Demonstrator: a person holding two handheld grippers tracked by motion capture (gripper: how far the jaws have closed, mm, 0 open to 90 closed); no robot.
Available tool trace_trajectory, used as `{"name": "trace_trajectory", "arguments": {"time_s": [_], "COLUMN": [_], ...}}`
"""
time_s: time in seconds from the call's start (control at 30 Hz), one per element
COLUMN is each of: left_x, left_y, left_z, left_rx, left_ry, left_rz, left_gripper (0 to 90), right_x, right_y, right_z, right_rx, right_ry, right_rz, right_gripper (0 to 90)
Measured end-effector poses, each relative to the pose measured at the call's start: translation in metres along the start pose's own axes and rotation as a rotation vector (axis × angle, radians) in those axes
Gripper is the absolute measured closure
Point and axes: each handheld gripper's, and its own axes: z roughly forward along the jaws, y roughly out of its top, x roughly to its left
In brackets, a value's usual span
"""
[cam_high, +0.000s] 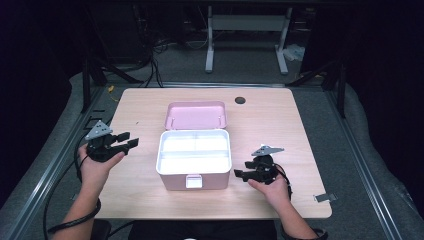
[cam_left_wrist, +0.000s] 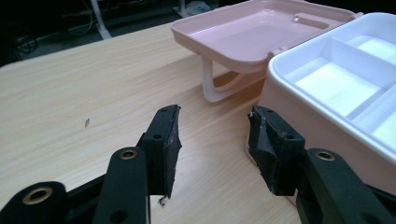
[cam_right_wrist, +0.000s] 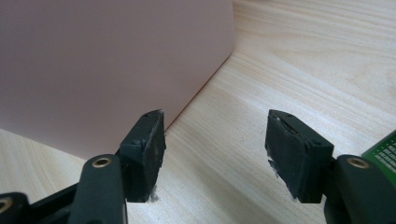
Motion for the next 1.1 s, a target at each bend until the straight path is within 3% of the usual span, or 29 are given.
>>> {"name": "trace_trajectory", "arguments": {"time_s": [0.3,0.47,0.57,0.63,0.67,0.87,1.1], "left_x": [-0.015,-0.022,-0.028,-0.035,-0.035,-0.053,-0.069], "left_y": [0.016,0.020,0.024,0.031,0.031,0.048,0.059], "left_z": [-0.002,0.000,0.001,0.003,0.003,0.011,0.020], "left_rx": [0.043,0.066,0.084,0.099,0.099,0.140,0.150], "left_ry": [0.021,0.020,-0.007,-0.008,-0.008,-0.011,-0.043], "left_rz": [0.118,0.155,0.173,0.219,0.219,0.316,0.352], "left_gripper": [57.2,60.6,64.9,66.6,67.3,67.3,63.6], "right_x": [0.000,0.001,0.001,0.000,0.000,0.000,0.000], "right_y": [0.000,0.000,0.000,0.000,0.000,0.000,0.000], "right_z": [-0.002,-0.001,-0.001,-0.001,-0.001,-0.002,-0.003], "right_rx": [-0.006,-0.002,-0.001,-0.002,-0.002,-0.008,-0.009], "right_ry": [-0.001,-0.002,-0.002,0.004,0.004,-0.002,0.004], "right_rz": [0.000,-0.003,-0.002,-0.001,-0.001,0.000,0.003], "right_gripper": [37.8,37.8,37.8,37.8,37.8,37.7,37.7]}}
